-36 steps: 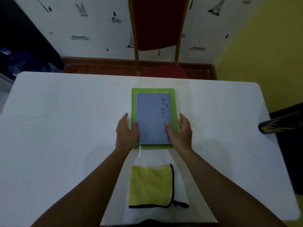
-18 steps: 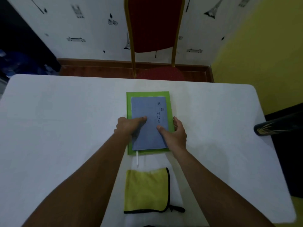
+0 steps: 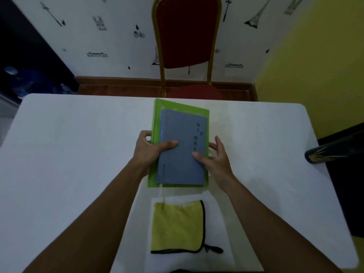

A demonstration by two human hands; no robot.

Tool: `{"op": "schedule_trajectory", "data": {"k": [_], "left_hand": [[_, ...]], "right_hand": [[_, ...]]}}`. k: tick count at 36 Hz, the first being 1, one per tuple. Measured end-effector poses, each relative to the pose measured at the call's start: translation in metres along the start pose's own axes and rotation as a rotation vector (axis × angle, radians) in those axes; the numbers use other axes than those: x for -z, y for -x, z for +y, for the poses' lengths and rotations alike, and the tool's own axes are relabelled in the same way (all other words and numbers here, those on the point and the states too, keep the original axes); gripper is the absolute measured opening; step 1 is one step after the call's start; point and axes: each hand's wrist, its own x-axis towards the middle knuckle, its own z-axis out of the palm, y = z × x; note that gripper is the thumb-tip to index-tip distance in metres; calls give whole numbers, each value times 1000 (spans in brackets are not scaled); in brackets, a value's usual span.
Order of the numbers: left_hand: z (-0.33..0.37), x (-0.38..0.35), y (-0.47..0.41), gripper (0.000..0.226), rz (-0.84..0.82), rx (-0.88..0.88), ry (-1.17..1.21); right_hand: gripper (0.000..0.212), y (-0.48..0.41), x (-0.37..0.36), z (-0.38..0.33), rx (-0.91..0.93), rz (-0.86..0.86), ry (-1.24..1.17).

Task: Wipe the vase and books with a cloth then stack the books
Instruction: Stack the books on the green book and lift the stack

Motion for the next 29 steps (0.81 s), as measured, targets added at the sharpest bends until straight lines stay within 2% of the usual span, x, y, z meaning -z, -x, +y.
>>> {"op": "schedule_trajectory", "data": {"k": [1,2,4,5,9,15,23,29], "left_hand": [[1,2,3,79,-16,-18,3],[3,5,6,77,-30,-37,7],[4,8,11,77,-53,-84,20],[4,10,12,79,-64,-110,26],[6,18,17,80,-118,-206,-13],[2,21,24,74,-140,-368,-91],[-38,22,16,78,-122,-564,-167],[-52,23,13,84,-116,-608,-232]], "right_hand": [[132,0,-1,-7,-19,-32,-12],[127,-1,-1,-13,-26,-66,-35],[94,-2,-1,-23,30,-93,-46],[87,-1,0,-27,61,-84,-41],[100,5,2,-44,211,-43,26],[103,19,5,-51,378,-10,153],[99,25,6,-21,420,49,232],[92,26,9,-13,414,49,279]]}}
